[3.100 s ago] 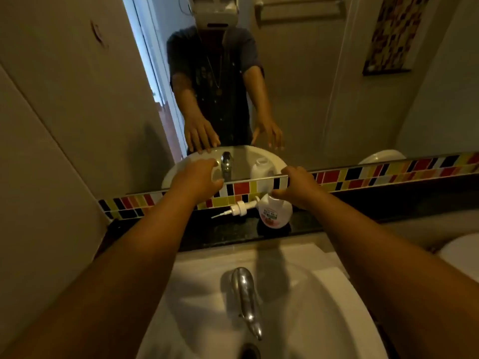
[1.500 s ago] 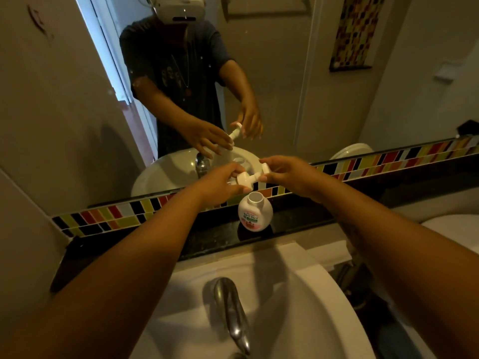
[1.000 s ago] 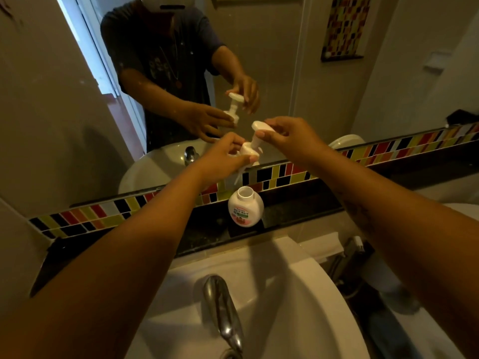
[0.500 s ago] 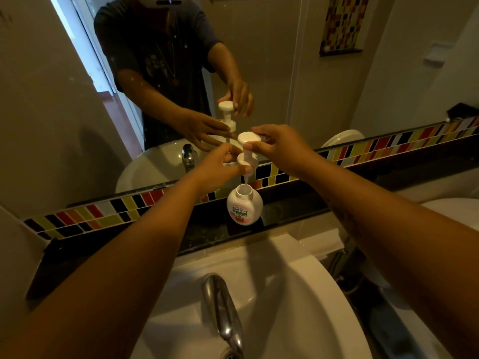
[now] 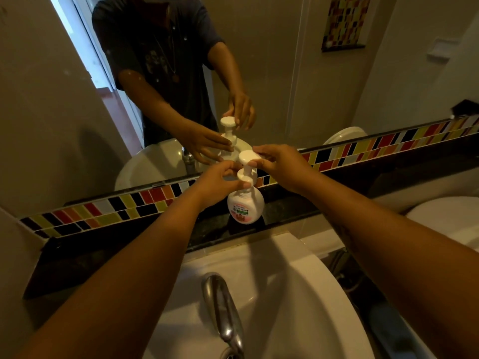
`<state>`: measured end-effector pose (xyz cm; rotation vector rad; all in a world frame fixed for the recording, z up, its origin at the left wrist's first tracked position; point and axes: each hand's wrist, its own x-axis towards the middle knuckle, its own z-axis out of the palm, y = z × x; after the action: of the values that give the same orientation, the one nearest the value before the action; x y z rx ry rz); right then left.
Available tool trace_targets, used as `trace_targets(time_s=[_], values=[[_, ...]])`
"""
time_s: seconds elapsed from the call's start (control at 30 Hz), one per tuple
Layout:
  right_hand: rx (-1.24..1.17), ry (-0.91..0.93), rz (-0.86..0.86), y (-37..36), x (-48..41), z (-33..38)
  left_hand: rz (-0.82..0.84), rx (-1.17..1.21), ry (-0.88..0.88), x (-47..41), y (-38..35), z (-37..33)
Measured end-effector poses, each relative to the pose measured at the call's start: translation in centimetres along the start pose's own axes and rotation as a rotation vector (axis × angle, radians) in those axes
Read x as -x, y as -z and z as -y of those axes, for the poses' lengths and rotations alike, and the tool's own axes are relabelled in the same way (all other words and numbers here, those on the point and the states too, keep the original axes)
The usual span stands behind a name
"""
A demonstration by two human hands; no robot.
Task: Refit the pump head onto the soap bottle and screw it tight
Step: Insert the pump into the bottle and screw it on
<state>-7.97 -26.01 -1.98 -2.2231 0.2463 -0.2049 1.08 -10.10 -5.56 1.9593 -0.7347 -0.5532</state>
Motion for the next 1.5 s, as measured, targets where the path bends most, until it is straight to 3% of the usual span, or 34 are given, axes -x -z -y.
trace_targets(time_s=[0.4,0.57,0.73,1.1,1.37,1.5], values=[[-0.219,-0.224,0.037,-5.7,3.1,-5.3,-0.008,0.021,-0.008,0.9,-1.1,2.9],[-0.252,-0.254,-0.039,-8.5,3.0,-6.4,-0.017,-0.005,0.006,0.6,-1.1,3.8],[-0.211,-0.227,-0.044,-8.9,2.9,-6.8,0.058,-0.030,0.035,0.2,-0.7,3.7],[-0.184,-0.189,0.031,-8.2,2.5,-7.2,-0.067,0.006,0.016,-0.2,-1.7,3.1],[-0.156,-0.178,0.061,-7.9,2.4,-7.2,0.013,0.091,0.058,1.3,0.0,3.4],[-0.147,-0.181,0.077,-7.8,2.1,-7.3,-0.036,-0.015,0.043,0.1,-2.1,2.7]])
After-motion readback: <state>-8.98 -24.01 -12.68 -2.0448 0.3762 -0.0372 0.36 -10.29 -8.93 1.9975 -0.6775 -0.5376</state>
